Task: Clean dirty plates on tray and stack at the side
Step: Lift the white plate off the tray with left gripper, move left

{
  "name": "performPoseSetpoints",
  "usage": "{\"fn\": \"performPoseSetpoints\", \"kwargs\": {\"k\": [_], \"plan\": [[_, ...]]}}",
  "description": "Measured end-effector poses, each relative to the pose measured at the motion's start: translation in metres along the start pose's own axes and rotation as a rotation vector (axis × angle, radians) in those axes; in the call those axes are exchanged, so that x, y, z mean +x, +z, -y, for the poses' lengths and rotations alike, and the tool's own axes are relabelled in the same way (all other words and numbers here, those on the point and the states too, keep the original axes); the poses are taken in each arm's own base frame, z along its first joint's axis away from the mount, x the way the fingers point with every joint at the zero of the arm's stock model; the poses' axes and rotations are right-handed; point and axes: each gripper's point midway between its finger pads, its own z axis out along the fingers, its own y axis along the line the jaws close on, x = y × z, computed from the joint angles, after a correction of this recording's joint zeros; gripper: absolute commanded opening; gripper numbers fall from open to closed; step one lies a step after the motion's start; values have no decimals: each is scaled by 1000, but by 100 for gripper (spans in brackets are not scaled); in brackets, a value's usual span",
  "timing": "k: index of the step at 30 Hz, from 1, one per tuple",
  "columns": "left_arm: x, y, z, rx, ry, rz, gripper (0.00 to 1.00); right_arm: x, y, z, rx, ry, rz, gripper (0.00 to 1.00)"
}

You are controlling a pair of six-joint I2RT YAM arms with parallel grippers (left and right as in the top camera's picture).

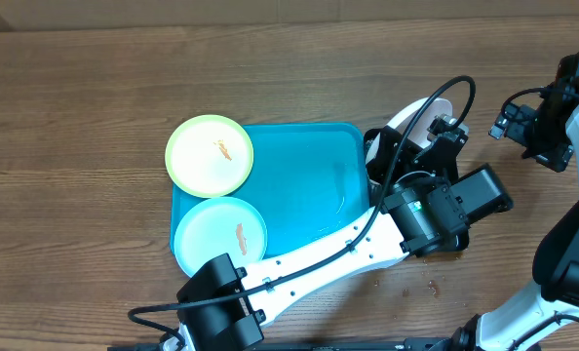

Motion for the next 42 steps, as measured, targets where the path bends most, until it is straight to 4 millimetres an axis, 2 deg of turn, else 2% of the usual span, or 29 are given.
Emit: {"fn": "performPoseSetpoints", "kwargs": {"k": [5,9,17,20,23,25,28,31,32,34,35,36,39,42], "plan": [[1,2,3,20,-4,-7,4,0,0,0,0,0,0,100],[8,10,13,104,-31,-51,4,0,0,0,0,0,0,100],[51,48,42,489,-209,-340,4,0,0,0,0,0,0,100],[69,67,38,637,-309,-475,4,0,0,0,1,0,1,100],[89,84,22,760,-422,-615,4,0,0,0,1,0,1,100],[104,99,1,806,-520,-703,4,0,0,0,0,0,0,100],[131,133,-50,789,-685,-791,4,0,0,0,0,0,0,100],[151,151,-102,709,-792,-817,4,0,0,0,1,0,1,100],[157,154,-126,666,-828,-814,4,0,0,0,0,0,0,100],[166,152,-167,581,-876,-797,4,0,0,0,0,0,0,100],[170,146,-199,506,-903,-770,4,0,0,0,0,0,0,100],[173,140,-222,444,-919,-749,4,0,0,0,0,0,0,100],[186,118,-274,274,-964,-729,4,0,0,0,0,0,0,100],[210,100,-323,80,-1030,-734,4,0,0,0,0,0,0,100]]}}
